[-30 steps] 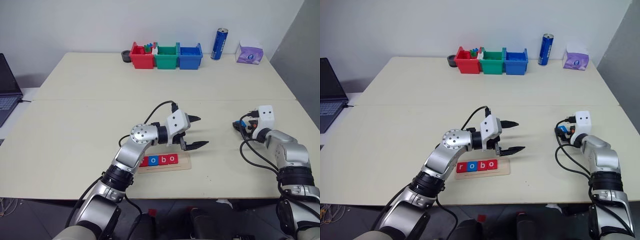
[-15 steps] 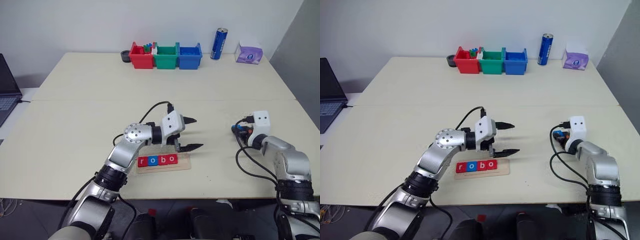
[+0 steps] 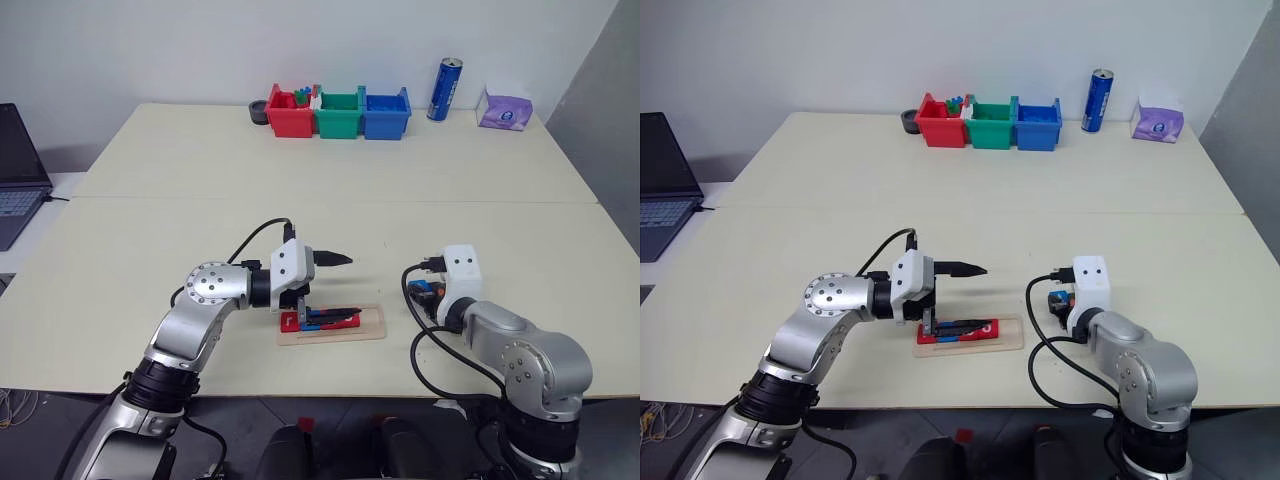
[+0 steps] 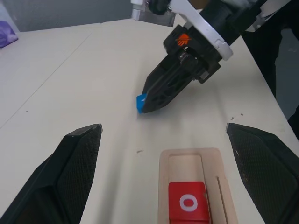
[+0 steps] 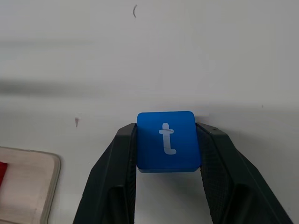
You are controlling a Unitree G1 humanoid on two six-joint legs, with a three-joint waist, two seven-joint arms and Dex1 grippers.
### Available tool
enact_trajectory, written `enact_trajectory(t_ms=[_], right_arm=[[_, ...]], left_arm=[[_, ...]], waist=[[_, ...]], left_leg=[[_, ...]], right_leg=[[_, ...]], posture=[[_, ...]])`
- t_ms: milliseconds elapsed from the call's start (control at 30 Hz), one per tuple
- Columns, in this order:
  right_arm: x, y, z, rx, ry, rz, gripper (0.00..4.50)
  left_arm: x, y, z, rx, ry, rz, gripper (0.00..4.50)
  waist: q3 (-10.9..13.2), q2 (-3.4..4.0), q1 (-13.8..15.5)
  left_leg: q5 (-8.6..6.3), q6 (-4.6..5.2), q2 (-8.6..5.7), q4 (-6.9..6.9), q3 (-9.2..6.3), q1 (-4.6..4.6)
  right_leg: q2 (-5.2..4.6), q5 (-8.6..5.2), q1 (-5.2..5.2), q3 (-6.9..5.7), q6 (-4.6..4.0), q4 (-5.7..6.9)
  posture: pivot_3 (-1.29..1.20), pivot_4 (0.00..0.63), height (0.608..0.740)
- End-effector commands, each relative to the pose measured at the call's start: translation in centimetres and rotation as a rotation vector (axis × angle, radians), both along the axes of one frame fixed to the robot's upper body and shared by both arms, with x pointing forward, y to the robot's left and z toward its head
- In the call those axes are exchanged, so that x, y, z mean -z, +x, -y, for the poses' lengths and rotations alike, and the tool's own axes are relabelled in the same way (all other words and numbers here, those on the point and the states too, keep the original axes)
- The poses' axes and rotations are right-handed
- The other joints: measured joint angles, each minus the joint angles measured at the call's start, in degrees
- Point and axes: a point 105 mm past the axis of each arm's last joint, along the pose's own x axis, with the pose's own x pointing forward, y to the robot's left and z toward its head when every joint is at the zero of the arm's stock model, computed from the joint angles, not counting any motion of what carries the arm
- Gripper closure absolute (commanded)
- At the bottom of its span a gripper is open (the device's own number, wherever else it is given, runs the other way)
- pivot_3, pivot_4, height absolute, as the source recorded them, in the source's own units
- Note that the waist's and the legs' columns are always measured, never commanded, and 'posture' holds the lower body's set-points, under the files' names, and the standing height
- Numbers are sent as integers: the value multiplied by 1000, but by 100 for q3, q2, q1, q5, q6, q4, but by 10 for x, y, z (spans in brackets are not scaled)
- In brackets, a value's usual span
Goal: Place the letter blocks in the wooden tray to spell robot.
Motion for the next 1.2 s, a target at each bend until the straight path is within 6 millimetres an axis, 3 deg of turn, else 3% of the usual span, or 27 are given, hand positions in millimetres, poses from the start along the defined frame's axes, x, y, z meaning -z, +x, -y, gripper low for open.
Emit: enact_trajectory(t_ms=[33,433,733,833,1000,1200], right_arm=[[-6,0,2,26,-11,26,3031],[-2,-7,-13,4,52,-22,3031],[-4,-8,-12,-3,50,-16,25],[-10,-7,-12,-4,69,10,25],[-46,-7,1,-67,64,165,25],[-85,-14,8,-427,88,307,25]], left_arm=[[-10,-4,1,-4,-37,22,0],[-6,-12,8,61,-45,-15,0],[-4,-19,8,120,-35,-41,0],[-3,-19,5,122,-29,-44,0],[-3,-20,-3,130,-23,-51,0],[-4,-11,-13,117,-4,-40,0]], waist=[[0,0,-19],[0,0,-28],[0,0,-27],[0,0,-27],[1,1,-27],[4,-2,-28]], left_leg=[[0,0,0,-1,0,0],[0,0,8,-5,-6,2],[0,0,7,-5,-6,2],[0,0,5,-5,-6,2],[0,0,5,-6,-6,-1],[-1,2,4,-7,-5,2]], right_leg=[[3,0,-1,1,0,0],[17,-1,-2,2,-4,2],[16,-2,-1,1,-3,1],[16,-2,-1,2,-3,1],[16,-2,-3,1,-2,-2],[17,-2,-2,-6,-2,-3]], posture=[[0,150,740],[0,150,740],[0,150,740],[0,150,740],[0,150,740],[0,150,740]])
